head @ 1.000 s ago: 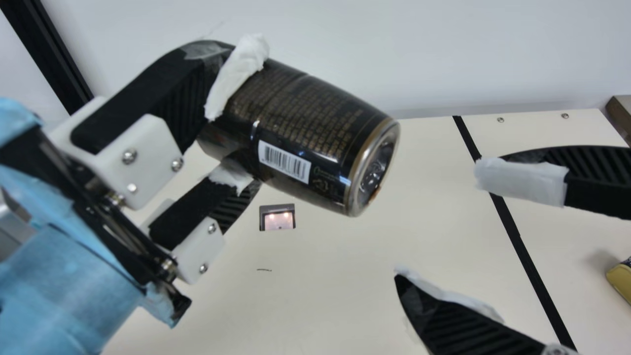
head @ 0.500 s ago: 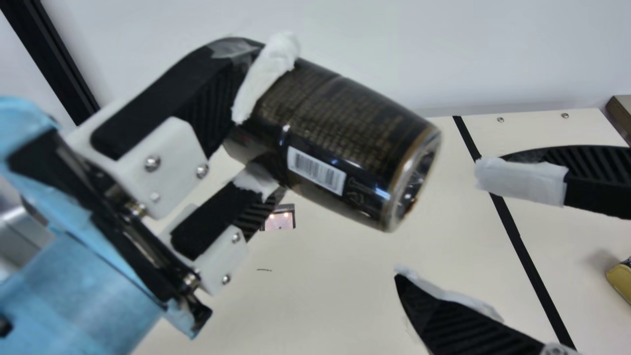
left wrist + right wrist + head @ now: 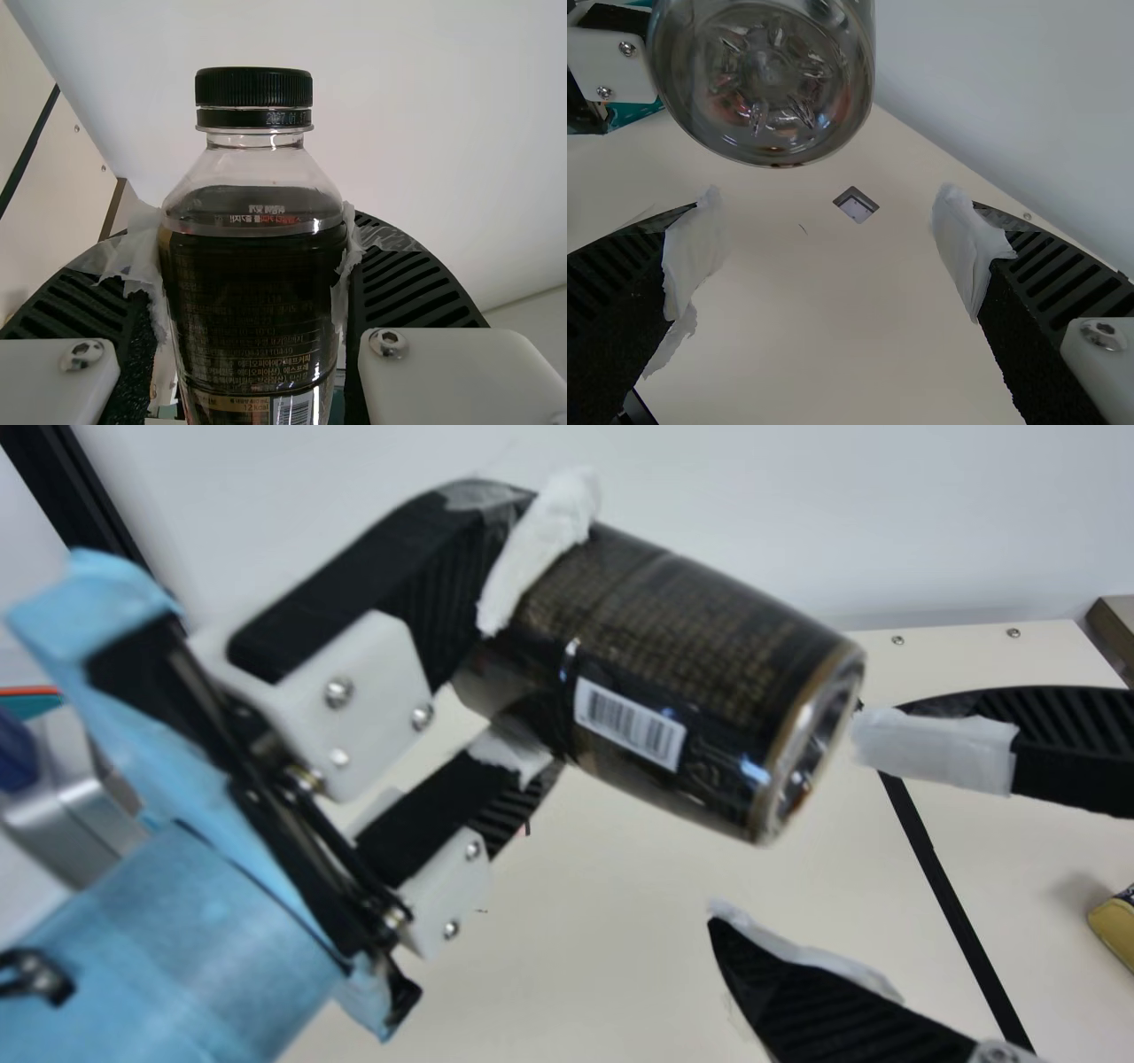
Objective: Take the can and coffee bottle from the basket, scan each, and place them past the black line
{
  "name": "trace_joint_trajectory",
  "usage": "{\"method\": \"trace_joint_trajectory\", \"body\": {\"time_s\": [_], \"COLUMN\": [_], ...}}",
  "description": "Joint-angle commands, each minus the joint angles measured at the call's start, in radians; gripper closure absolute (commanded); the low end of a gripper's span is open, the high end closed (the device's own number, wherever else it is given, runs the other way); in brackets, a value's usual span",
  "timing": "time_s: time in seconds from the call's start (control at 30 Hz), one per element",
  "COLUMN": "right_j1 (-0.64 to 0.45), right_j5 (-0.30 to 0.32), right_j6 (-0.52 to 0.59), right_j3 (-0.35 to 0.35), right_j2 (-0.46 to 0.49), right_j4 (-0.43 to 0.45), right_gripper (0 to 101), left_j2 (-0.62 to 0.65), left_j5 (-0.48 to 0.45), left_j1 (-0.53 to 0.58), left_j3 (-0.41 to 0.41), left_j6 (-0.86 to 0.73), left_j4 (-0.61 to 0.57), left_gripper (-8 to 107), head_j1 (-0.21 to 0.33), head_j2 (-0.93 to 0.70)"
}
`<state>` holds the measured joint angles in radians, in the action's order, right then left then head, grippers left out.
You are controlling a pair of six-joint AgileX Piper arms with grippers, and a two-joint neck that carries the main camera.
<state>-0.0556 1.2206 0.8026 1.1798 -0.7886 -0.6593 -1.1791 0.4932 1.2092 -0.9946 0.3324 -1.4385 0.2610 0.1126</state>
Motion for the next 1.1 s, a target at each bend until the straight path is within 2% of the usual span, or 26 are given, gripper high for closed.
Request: {"method": "trace_joint_trajectory", "body": {"time_s": [0.0, 1.07], "right_j1": [0.0, 0.0], "right_j5": [0.0, 0.0], "right_j6": [0.0, 0.0], "right_j3": [0.0, 0.0], "right_j2": [0.0, 0.0], "right_j4": [0.0, 0.0], "right_gripper": [0, 0], "left_j2": [0.0, 0.006], "left_j5": [0.0, 0.003], "left_j1": [0.0, -0.002], "left_j3": [0.0, 0.003], "left_j6": [0.0, -0.01], "left_j4": [0.0, -0.012], "left_gripper": [89, 89], "head_j1": [0.009, 0.009], "head_j2": [0.004, 0.004]}}
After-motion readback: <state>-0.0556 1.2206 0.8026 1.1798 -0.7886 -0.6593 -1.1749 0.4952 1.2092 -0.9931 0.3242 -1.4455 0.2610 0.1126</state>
